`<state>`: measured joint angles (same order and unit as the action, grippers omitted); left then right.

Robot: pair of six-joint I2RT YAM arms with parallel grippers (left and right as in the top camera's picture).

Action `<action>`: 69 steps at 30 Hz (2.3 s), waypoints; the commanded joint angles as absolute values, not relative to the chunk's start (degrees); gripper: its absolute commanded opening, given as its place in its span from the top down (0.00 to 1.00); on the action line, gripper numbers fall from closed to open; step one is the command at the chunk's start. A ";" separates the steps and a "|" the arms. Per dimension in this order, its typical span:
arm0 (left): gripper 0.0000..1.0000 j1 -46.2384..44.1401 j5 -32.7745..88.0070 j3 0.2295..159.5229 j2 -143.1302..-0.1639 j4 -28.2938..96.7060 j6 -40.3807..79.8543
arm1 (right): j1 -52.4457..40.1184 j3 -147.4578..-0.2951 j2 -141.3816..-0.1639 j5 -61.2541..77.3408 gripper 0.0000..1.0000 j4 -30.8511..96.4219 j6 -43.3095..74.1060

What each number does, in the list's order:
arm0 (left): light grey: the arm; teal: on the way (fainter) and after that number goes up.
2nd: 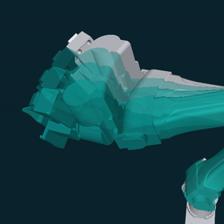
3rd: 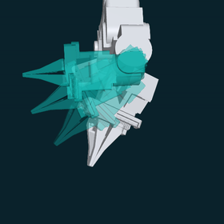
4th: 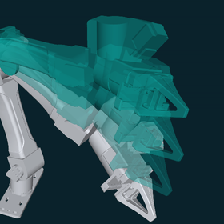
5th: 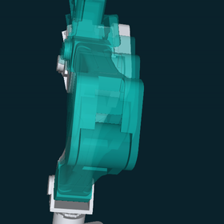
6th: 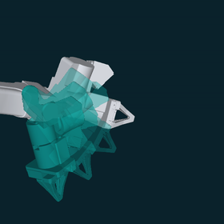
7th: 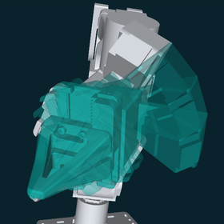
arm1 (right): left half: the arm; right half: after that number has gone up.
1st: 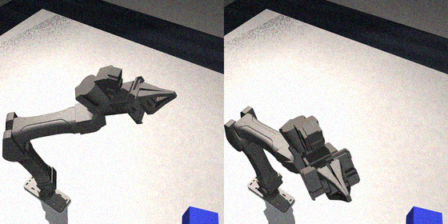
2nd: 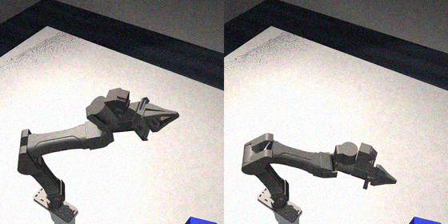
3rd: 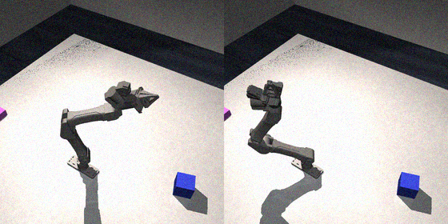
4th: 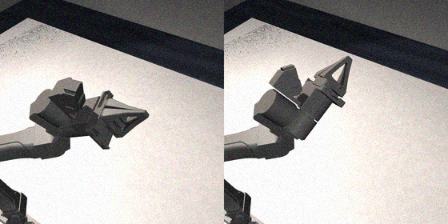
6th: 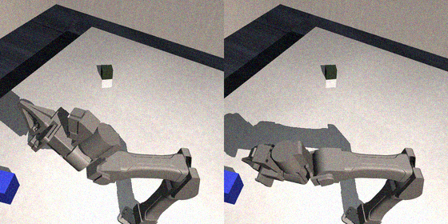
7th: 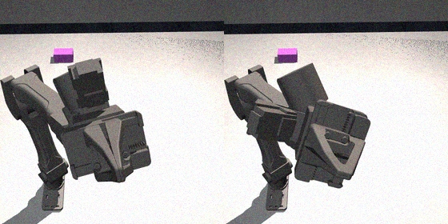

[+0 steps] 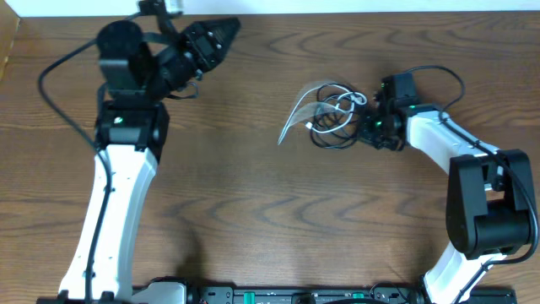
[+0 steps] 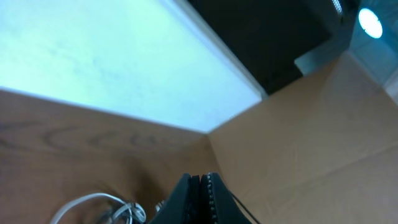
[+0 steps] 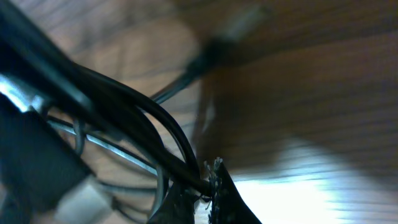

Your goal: Untangle cables

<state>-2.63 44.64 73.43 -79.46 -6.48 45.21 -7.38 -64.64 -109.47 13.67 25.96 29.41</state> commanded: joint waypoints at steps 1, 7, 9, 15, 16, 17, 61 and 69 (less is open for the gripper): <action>0.93 -1.58 42.81 75.37 -77.34 -6.76 45.08 | -5.50 -63.40 -110.72 7.01 0.99 26.83 29.50; 0.93 -1.54 43.24 75.35 -77.03 -2.90 43.62 | -5.21 -63.33 -110.69 19.73 0.99 24.18 14.72; 0.93 -2.35 43.16 75.35 -77.06 0.30 40.60 | -5.80 -63.35 -110.52 29.15 0.99 23.03 7.97; 0.93 -5.96 38.37 75.35 -77.08 11.64 32.18 | -7.88 -64.07 -106.30 36.91 0.91 23.49 3.75; 0.93 -6.52 37.45 75.35 -77.08 12.99 31.09 | -7.90 -64.07 -105.30 37.32 0.88 23.62 3.75; 0.93 -7.22 36.32 75.35 -77.08 14.55 29.95 | -7.86 -64.07 -103.70 37.82 0.82 23.90 3.79; 0.32 -29.78 18.72 90.26 -118.37 20.64 -1.69 | 2.68 -64.05 -93.86 23.90 0.34 33.19 18.17; 0.39 -28.80 16.84 90.24 -119.94 20.36 -18.92 | 2.68 -64.01 -93.86 23.90 0.34 33.26 18.15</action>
